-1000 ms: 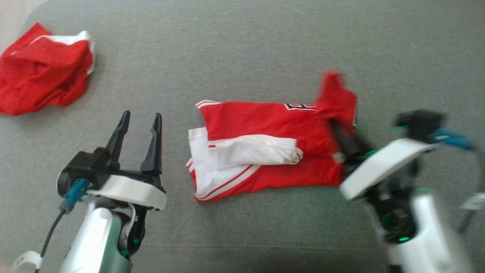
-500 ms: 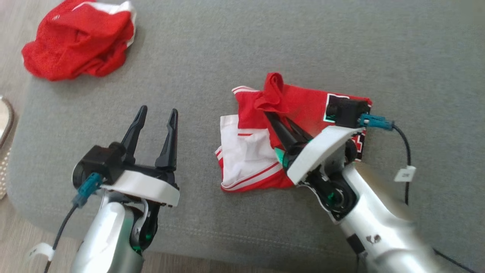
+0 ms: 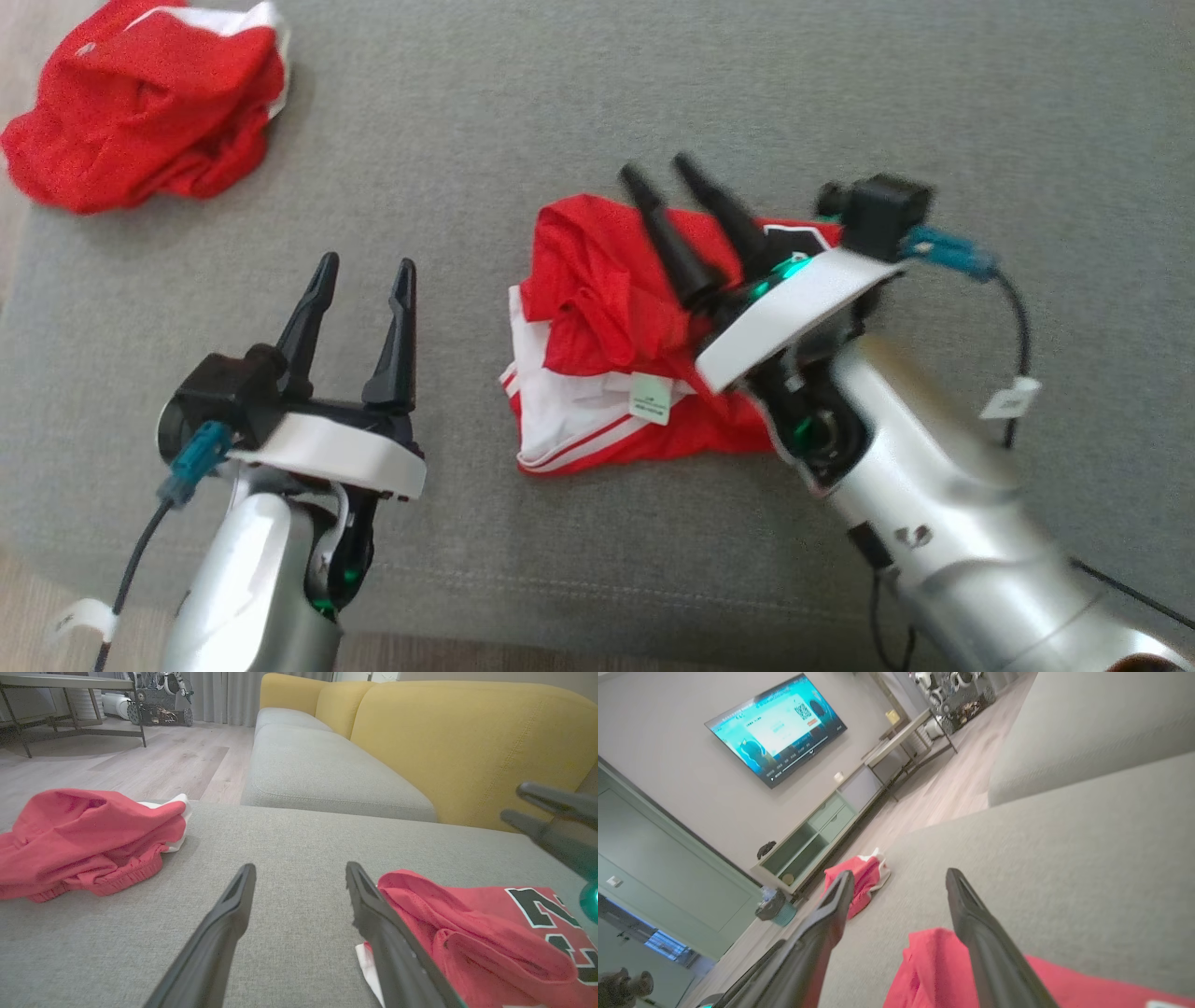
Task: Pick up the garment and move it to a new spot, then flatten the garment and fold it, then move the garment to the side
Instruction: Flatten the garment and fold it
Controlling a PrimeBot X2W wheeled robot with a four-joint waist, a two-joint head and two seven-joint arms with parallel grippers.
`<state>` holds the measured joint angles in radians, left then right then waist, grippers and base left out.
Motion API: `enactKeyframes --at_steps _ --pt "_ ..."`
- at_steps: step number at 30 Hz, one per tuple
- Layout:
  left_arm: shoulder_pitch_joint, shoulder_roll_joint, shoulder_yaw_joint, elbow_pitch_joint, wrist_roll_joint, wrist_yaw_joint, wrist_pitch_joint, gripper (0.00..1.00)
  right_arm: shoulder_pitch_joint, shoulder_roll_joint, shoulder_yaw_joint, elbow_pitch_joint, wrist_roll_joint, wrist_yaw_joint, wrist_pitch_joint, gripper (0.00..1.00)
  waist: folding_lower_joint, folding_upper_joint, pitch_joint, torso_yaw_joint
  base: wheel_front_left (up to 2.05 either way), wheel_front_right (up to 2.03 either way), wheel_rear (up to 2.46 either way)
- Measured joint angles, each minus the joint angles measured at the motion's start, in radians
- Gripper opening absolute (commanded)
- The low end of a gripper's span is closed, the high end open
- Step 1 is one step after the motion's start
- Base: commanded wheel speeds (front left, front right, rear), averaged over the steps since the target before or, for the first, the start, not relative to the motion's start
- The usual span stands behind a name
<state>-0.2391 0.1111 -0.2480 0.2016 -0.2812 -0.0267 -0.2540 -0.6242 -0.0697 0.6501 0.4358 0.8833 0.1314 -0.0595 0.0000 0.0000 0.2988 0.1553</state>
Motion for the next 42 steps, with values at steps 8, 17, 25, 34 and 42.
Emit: enactKeyframes --at_steps 8,17,25,34,42 --pt "0.004 0.013 0.021 -0.001 0.000 0.010 0.000 1.00 0.087 -0.040 -0.266 -0.124 -0.179 0.000 -0.004 1.00 0.0000 0.0000 -0.029 -0.050 0.00 0.00 0.00" --pt "0.025 0.035 0.037 -0.007 0.000 0.028 0.000 1.00 0.346 -0.069 -0.573 -0.319 -0.426 0.000 0.087 1.00 0.0000 0.0000 -0.056 -0.083 0.00 0.00 0.00" --pt "0.052 0.049 0.037 -0.022 0.000 0.037 0.012 1.00 0.482 -0.040 -0.652 -0.499 -0.599 0.000 0.155 1.00 0.0000 0.0000 -0.066 -0.099 0.00 0.00 0.00" --pt "0.054 0.060 0.035 -0.029 0.000 0.044 0.024 1.00 0.543 -0.007 -0.668 -0.590 -0.684 0.000 0.178 1.00 0.0000 0.0000 -0.074 -0.107 0.00 0.00 0.00" --pt "0.055 0.063 0.030 -0.029 0.000 0.048 0.024 1.00 0.556 -0.006 -0.674 -0.595 -0.690 0.000 0.183 1.00 0.0000 0.0000 -0.077 -0.102 0.00 0.00 0.00"
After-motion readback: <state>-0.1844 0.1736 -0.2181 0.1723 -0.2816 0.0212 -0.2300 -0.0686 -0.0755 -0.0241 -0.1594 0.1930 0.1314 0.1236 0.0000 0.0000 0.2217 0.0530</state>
